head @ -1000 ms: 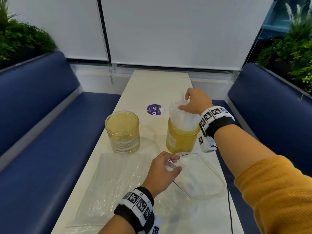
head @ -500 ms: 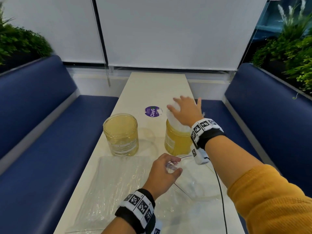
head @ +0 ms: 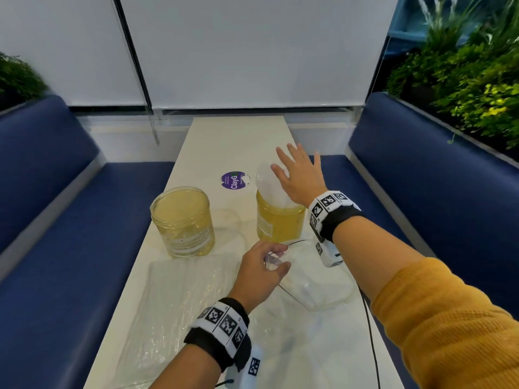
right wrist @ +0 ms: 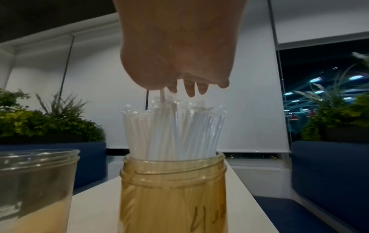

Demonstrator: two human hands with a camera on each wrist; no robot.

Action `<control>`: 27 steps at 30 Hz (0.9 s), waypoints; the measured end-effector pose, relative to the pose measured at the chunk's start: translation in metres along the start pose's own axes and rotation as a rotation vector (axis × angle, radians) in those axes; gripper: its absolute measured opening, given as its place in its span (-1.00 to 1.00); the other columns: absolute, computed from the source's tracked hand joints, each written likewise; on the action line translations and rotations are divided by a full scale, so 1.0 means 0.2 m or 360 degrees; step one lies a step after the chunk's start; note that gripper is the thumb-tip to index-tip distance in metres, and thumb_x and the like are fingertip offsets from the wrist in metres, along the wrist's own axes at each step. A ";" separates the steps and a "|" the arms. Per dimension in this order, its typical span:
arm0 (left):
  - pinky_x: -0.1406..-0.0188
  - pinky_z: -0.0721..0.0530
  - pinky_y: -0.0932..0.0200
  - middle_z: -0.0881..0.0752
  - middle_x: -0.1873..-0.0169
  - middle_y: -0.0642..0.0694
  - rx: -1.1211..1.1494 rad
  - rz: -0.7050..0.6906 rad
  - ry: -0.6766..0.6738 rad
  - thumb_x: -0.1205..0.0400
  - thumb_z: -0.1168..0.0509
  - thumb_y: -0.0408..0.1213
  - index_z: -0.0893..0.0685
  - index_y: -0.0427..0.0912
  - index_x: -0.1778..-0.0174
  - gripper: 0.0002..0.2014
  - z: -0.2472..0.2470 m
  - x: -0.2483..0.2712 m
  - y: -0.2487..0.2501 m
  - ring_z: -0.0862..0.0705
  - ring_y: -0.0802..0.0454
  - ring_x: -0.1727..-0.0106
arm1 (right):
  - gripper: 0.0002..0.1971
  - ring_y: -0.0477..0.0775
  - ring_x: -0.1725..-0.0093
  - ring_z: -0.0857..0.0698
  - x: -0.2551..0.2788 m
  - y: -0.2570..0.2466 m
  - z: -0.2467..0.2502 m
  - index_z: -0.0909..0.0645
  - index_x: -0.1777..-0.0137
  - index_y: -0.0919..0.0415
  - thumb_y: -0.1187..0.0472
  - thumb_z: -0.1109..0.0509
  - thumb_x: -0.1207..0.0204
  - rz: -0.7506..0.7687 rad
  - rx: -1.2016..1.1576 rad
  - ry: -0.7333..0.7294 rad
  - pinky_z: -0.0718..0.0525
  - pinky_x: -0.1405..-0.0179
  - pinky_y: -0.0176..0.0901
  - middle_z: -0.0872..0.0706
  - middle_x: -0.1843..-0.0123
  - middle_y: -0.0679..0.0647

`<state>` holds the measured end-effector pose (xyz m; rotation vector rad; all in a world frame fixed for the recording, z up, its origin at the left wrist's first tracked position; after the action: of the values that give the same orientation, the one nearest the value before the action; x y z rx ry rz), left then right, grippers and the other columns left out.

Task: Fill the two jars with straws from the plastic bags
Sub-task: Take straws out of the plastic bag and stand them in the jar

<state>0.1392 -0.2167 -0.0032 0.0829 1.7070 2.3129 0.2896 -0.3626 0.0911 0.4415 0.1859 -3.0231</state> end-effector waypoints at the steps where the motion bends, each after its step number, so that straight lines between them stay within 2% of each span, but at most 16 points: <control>1: 0.09 -0.55 0.50 -0.70 -0.02 0.07 -0.0018 -0.0015 -0.0006 -0.56 -0.54 -0.30 -0.79 -0.05 -0.11 -0.77 -0.01 0.00 0.01 -0.71 0.17 0.07 | -0.36 0.17 -0.76 -0.04 0.01 0.02 -0.03 -0.02 -0.77 -0.08 -0.29 0.15 -0.74 -0.0027 -0.0002 -0.0067 0.11 -0.66 0.43 -0.15 -0.77 0.06; 3: 0.08 -0.55 0.53 -0.71 -0.04 0.05 -0.0047 -0.0048 -0.0027 -0.56 -0.54 -0.29 -0.79 -0.05 -0.12 -0.77 -0.02 -0.01 0.03 -0.68 0.22 0.05 | -0.31 0.18 -0.75 -0.07 0.05 0.06 -0.13 0.05 -0.77 -0.11 -0.35 0.16 -0.70 -0.0080 0.0033 -0.0323 0.09 -0.65 0.49 -0.17 -0.77 0.06; 4: 0.07 -0.56 0.54 -0.72 -0.04 0.05 -0.0053 -0.0058 -0.0037 -0.56 -0.54 -0.29 -0.79 -0.04 -0.12 -0.77 -0.03 -0.01 0.03 -0.67 0.24 0.03 | -0.29 0.20 -0.75 -0.04 0.07 0.08 -0.14 0.07 -0.77 -0.15 -0.39 0.15 -0.68 -0.0112 0.0020 -0.0368 0.11 -0.64 0.52 -0.14 -0.77 0.05; 6: 0.07 -0.56 0.52 -0.73 -0.05 0.06 -0.0052 -0.0066 -0.0046 -0.56 -0.54 -0.28 -0.79 -0.02 -0.11 -0.77 -0.03 0.00 0.03 -0.67 0.24 0.03 | -0.23 0.25 -0.76 0.01 0.07 0.09 -0.06 0.05 -0.75 -0.21 -0.47 0.05 -0.60 -0.0163 -0.0111 -0.0239 0.16 -0.62 0.51 -0.09 -0.78 0.07; 8: 0.08 -0.55 0.52 -0.73 -0.05 0.05 -0.0055 -0.0060 -0.0056 -0.55 -0.55 -0.29 -0.79 -0.02 -0.12 -0.76 -0.03 0.00 0.03 -0.68 0.26 0.03 | -0.18 0.26 -0.74 -0.05 0.09 0.08 0.06 -0.03 -0.74 -0.20 -0.49 -0.09 -0.55 -0.0154 -0.0232 -0.0043 0.11 -0.63 0.48 -0.15 -0.76 0.10; 9: 0.08 -0.54 0.55 -0.72 -0.05 0.05 -0.0059 -0.0056 -0.0061 -0.55 -0.55 -0.30 -0.79 -0.04 -0.13 -0.75 -0.02 0.00 0.03 -0.67 0.28 0.03 | -0.19 0.25 -0.72 -0.14 0.11 0.09 0.10 -0.11 -0.73 -0.16 -0.46 -0.16 -0.55 -0.0140 -0.0281 0.0017 0.00 -0.64 0.44 -0.23 -0.72 0.11; 11: 0.06 -0.53 0.59 -0.73 -0.07 0.03 -0.0082 -0.0066 -0.0063 -0.54 -0.54 -0.35 -0.78 -0.08 -0.16 -0.72 -0.01 0.00 0.04 -0.68 0.31 0.02 | -0.32 0.20 -0.56 -0.44 0.18 0.13 0.16 -0.39 -0.60 -0.06 -0.35 -0.29 -0.56 -0.0174 -0.0425 0.0019 -0.40 -0.55 0.30 -0.50 -0.55 0.09; 12: 0.03 -0.53 0.58 -0.73 -0.08 0.02 -0.0097 -0.0076 -0.0066 -0.52 -0.53 -0.39 -0.78 -0.09 -0.17 -0.69 -0.01 0.00 0.04 -0.68 0.30 -0.01 | -0.40 0.15 -0.41 -0.59 0.22 0.15 0.17 -0.54 -0.47 -0.02 -0.35 -0.31 -0.56 -0.0232 -0.0506 -0.0050 -0.57 -0.40 0.20 -0.63 -0.39 0.05; 14: -0.02 -0.56 0.45 -0.72 -0.12 0.01 -0.0102 -0.0076 -0.0087 -0.49 -0.48 -0.49 -0.75 -0.10 -0.22 -0.61 0.00 -0.02 0.05 -0.71 0.23 -0.03 | -0.36 0.05 -0.17 -0.70 0.34 0.18 0.14 -0.68 -0.24 0.05 -0.47 -0.27 -0.49 -0.0304 -0.0624 -0.0317 -0.69 -0.21 0.08 -0.73 -0.16 -0.02; 16: -0.01 -0.59 0.40 -0.71 -0.20 0.02 -0.0069 -0.0065 -0.0098 -0.47 -0.43 -0.54 -0.71 -0.10 -0.28 -0.53 0.02 -0.04 0.06 -0.73 0.20 -0.03 | -0.25 -0.06 -0.13 -0.68 0.48 0.15 0.11 -0.69 -0.22 -0.02 -0.60 -0.29 -0.31 -0.0270 -0.0708 -0.0557 -0.68 -0.19 -0.01 -0.73 -0.16 -0.10; 17: 0.00 -0.59 0.42 -0.70 -0.24 0.03 -0.0060 -0.0077 -0.0096 -0.47 -0.42 -0.54 -0.69 -0.09 -0.32 -0.50 0.02 -0.04 0.07 -0.73 0.22 -0.04 | -0.26 -0.11 -0.13 -0.67 0.56 0.14 0.11 -0.68 -0.24 -0.09 -0.60 -0.37 -0.23 -0.0260 -0.0762 -0.0596 -0.67 -0.17 -0.06 -0.71 -0.16 -0.16; 18: 0.00 -0.59 0.45 -0.68 -0.26 0.04 -0.0059 -0.0102 -0.0101 -0.47 -0.42 -0.54 -0.68 -0.07 -0.35 -0.47 0.02 -0.04 0.09 -0.72 0.25 -0.06 | -0.31 -0.15 -0.11 -0.67 0.62 0.15 0.10 -0.67 -0.25 -0.15 -0.53 -0.49 -0.20 -0.0258 -0.0799 -0.0597 -0.68 -0.13 -0.09 -0.69 -0.15 -0.20; 20: -0.05 -0.63 0.39 -0.65 -0.29 0.07 -0.0027 -0.0177 -0.0165 -0.52 -0.40 -0.53 -0.63 -0.03 -0.43 -0.44 -0.01 -0.02 0.14 -0.68 0.30 -0.11 | -0.56 -0.12 -0.01 -0.73 0.74 0.17 0.06 -0.69 -0.16 -0.15 -0.21 -0.65 -0.31 -0.0249 -0.0855 -0.0571 -0.76 -0.07 -0.01 -0.70 -0.10 -0.22; 22: -0.14 -0.70 0.23 -0.65 -0.33 0.11 0.0063 -0.0234 -0.0281 -0.63 -0.39 -0.40 -0.55 0.06 -0.52 -0.47 -0.06 0.01 0.17 -0.67 0.28 -0.18 | -0.85 -0.08 0.13 -0.78 0.83 0.21 0.00 -0.69 0.02 -0.08 0.08 -0.59 -0.48 -0.0304 -0.0882 -0.0464 -0.80 -0.01 0.14 -0.74 0.00 -0.19; 25: -0.29 -0.58 0.32 -0.69 -0.32 0.12 0.0106 -0.0242 -0.0231 -0.80 -0.19 -0.17 -0.41 0.16 -0.57 -0.60 -0.06 0.06 0.13 -0.64 0.24 -0.32 | -0.86 -0.01 0.20 -0.86 1.00 0.30 -0.04 -0.58 0.14 0.08 0.23 -0.47 -0.61 -0.0583 -0.1236 -0.0246 -0.82 0.10 0.17 -0.76 0.03 0.00; 27: -0.40 -0.52 0.22 -0.67 -0.37 0.06 -0.0077 -0.0123 -0.0141 -0.83 -0.08 -0.10 -0.43 0.10 -0.58 -0.63 -0.03 0.06 0.02 -0.60 0.14 -0.41 | -0.83 0.05 0.19 -0.88 1.13 0.34 -0.07 -0.50 0.14 0.23 0.29 -0.43 -0.64 -0.0716 -0.1460 -0.0157 -0.80 0.15 0.07 -0.75 0.00 0.17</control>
<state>0.1255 -0.2197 -0.0015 0.1065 1.5833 2.2582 0.0848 -0.4412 0.0063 0.1635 1.7433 -2.8730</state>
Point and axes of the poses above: each hand's wrist, its own x-axis away from the middle knuckle, its own z-axis out of the back of the hand, y = z × x, the point moved 8 cm from there along -x, towards the middle knuckle
